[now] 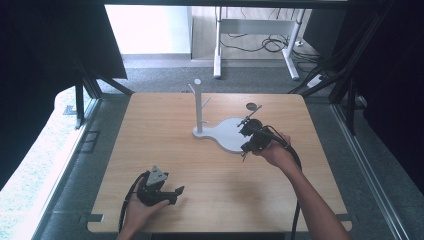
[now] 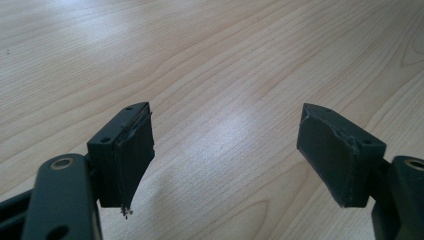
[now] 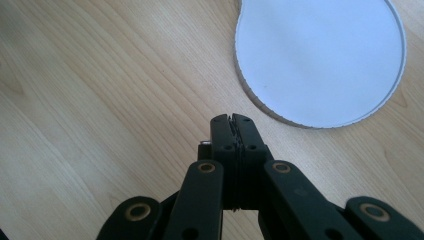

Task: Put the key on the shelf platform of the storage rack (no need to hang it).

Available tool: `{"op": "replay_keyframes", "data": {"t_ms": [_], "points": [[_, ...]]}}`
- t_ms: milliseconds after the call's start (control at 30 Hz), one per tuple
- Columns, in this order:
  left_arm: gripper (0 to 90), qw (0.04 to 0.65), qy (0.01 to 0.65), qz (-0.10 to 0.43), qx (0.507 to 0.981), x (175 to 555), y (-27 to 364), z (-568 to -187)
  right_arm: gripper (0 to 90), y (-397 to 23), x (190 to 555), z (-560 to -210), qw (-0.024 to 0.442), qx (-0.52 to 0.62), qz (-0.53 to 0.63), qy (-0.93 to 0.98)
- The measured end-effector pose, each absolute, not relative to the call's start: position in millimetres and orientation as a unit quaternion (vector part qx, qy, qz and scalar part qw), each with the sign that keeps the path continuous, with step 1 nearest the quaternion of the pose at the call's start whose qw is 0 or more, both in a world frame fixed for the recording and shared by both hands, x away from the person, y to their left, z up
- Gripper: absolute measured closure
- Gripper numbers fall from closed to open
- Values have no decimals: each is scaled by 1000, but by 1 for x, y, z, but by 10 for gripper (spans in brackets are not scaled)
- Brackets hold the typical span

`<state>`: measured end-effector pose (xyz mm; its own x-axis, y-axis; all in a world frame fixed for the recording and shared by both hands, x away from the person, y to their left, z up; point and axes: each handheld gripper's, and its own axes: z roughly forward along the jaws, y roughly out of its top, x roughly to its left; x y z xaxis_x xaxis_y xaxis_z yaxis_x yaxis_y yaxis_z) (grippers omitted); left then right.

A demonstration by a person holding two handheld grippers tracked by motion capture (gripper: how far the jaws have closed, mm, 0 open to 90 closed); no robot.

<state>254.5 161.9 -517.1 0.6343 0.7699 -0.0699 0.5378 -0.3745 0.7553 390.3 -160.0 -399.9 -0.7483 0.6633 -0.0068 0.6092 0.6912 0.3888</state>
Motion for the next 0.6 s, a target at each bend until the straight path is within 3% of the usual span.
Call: {"op": "replay_keyframes", "data": {"t_ms": [600], "points": [[230, 391, 399, 147, 816, 254, 162, -517, 900, -151, 412, -394, 63, 351, 190, 915]]}}
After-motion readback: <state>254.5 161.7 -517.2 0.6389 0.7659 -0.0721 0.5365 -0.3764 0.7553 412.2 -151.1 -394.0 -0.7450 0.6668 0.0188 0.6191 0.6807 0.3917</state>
